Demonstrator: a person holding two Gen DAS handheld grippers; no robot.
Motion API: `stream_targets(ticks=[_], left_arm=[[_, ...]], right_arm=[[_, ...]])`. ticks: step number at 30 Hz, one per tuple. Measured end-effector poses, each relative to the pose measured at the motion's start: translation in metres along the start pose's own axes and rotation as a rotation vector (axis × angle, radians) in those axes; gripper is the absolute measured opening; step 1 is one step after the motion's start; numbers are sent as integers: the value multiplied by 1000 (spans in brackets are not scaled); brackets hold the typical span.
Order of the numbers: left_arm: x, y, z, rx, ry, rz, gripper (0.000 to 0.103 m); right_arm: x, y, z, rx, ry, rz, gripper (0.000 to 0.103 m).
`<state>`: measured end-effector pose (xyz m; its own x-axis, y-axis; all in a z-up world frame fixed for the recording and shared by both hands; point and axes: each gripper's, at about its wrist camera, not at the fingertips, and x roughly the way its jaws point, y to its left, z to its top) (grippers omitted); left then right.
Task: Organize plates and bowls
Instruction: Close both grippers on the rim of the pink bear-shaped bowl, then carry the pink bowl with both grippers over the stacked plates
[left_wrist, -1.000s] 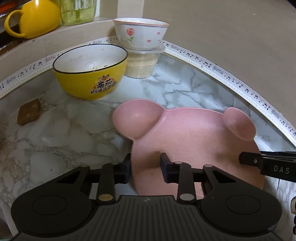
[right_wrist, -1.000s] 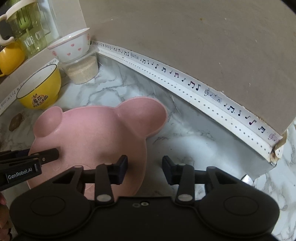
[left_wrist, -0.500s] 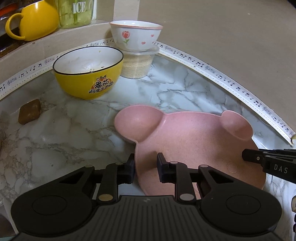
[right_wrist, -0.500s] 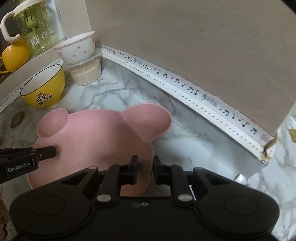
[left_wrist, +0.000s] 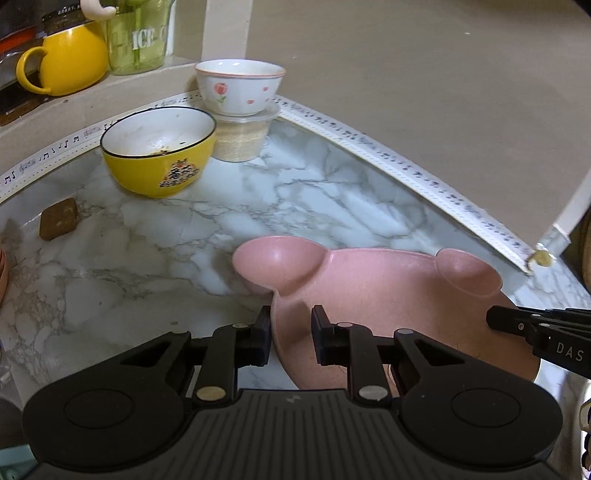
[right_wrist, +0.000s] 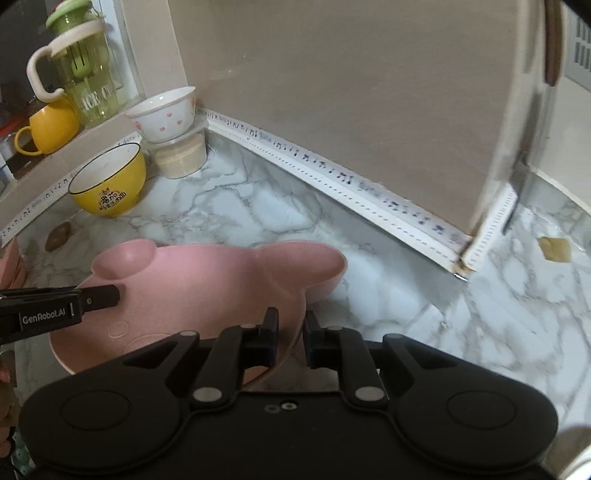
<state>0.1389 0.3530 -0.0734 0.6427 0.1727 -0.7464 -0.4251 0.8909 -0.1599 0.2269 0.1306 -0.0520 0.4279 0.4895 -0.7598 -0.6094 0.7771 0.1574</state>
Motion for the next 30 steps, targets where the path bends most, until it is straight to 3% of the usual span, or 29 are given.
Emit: stream_targets(ticks=[14, 22, 30], left_arm=[[-72, -91, -7, 142, -57, -177, 21], [-80, -167, -29, 257, -33, -298, 21], [-75, -243, -65, 376, 4, -393, 21]], right_arm=[[-109, -54, -34, 90, -105, -83, 15], [-171, -112, -67, 216, -174, -181, 14], [-210, -168, -119, 336, -194, -277, 14]])
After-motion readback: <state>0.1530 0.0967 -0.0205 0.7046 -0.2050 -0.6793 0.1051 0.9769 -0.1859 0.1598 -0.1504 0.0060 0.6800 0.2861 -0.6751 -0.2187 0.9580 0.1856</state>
